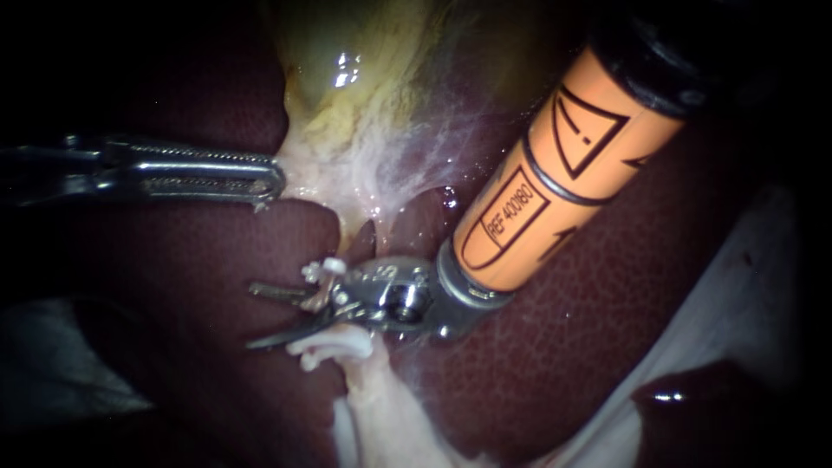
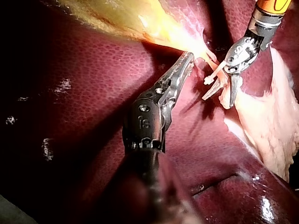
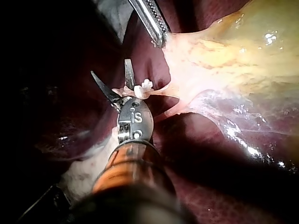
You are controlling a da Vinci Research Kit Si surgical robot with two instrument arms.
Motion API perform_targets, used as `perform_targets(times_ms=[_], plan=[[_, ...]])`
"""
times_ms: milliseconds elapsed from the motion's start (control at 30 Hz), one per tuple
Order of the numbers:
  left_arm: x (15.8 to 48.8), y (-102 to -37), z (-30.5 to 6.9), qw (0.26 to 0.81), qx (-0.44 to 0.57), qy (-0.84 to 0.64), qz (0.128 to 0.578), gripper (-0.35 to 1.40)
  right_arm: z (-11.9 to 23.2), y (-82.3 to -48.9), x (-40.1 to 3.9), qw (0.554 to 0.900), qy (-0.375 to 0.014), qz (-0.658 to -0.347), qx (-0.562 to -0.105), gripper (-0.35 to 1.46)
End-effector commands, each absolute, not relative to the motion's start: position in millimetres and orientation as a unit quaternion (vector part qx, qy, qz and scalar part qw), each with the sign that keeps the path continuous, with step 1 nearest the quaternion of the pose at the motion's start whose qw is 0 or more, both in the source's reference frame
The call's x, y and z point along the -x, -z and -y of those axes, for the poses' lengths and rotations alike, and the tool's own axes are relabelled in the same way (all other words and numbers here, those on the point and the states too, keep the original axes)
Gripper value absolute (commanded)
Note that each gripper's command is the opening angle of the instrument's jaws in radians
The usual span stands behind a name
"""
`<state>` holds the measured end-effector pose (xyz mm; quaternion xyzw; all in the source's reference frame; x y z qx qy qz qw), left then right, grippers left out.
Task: Go to the cutting position left tube
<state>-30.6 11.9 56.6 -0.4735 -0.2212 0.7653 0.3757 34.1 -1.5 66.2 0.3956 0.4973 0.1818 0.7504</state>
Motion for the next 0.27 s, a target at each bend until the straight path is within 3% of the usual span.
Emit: perform_targets(times_ms=[33,267], plan=[[30.6,-56.6,-11.9,0.375,0.474,-0.765,0.221,-0.35,1.5,-66.2,-34.1,0.751,-0.181,-0.498,-0.394,1.44],[30.6,-56.6,-11.9,0.375,0.474,-0.765,0.221,-0.35,1.4,-66.5,-33.9,0.749,-0.188,-0.494,-0.399,1.44]])
